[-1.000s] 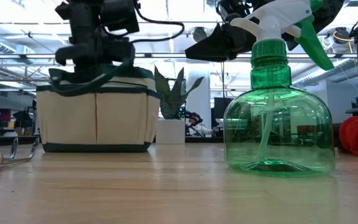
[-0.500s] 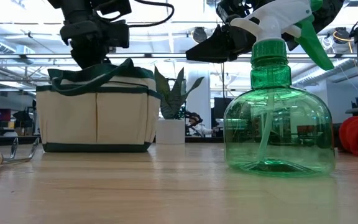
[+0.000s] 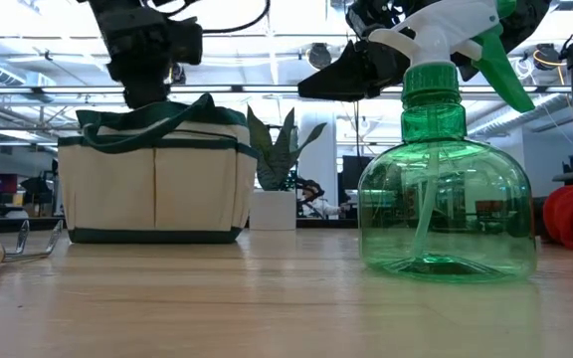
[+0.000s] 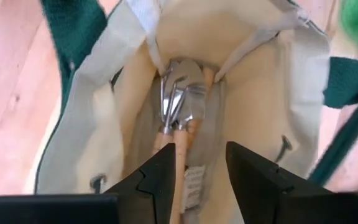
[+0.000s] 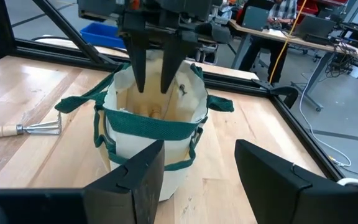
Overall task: Pick & Place Garden tools in Gardening bag
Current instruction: Put the top green shear scissors into the white gardening bag
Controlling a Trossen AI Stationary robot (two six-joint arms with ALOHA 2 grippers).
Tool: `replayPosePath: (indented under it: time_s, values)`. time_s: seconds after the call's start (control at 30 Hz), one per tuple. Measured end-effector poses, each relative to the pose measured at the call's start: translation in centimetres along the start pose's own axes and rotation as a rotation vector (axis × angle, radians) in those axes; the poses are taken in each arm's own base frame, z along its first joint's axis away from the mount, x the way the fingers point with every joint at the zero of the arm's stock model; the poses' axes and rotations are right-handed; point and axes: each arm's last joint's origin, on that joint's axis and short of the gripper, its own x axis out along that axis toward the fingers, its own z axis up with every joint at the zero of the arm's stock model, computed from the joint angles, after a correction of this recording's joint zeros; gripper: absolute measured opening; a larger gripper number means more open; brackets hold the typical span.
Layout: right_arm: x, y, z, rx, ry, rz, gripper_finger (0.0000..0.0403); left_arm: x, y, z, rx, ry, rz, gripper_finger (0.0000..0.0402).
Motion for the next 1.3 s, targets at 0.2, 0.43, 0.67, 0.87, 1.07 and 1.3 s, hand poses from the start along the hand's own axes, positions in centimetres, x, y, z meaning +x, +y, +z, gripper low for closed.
replayPosePath:
  time_s: [0.2,0.43,0.67,0.87,1.07,1.3]
  values:
    - [0.0,0.1,-0.4,0.013,0.042,0.002,0.0194,-1.1,-0.8,-0.2,-0.048,-0.045,-0.034,0.0147]
    - [-0.2,-0.4,-1.8,0.109,0.21,-0.209,0.0194,-2.1,-1.6,-0.6,-0.057,-0.086,-0.069,0.0147]
    - [-0.6,-1.6,-3.0,0.196,0.303,-0.356,0.0194,-2.5,-1.9,-0.6,-0.051,-0.109,-0.077,0.0147]
    - [-0.9,-3.0,-3.8,0.274,0.358,-0.416,0.0194,-2.4,-1.8,-0.7,-0.048,-0.112,-0.055,0.0147]
    - [-1.3,-4.3,-4.9,0.347,0.431,-0.475,0.0194,-2.4,-1.8,-0.6,-0.046,-0.111,-0.055,0.0147]
    - [-1.9,-5.2,-5.9,0.457,0.494,-0.54,0.0194,-2.4,-1.8,-0.6,-0.046,-0.111,-0.055,0.0147]
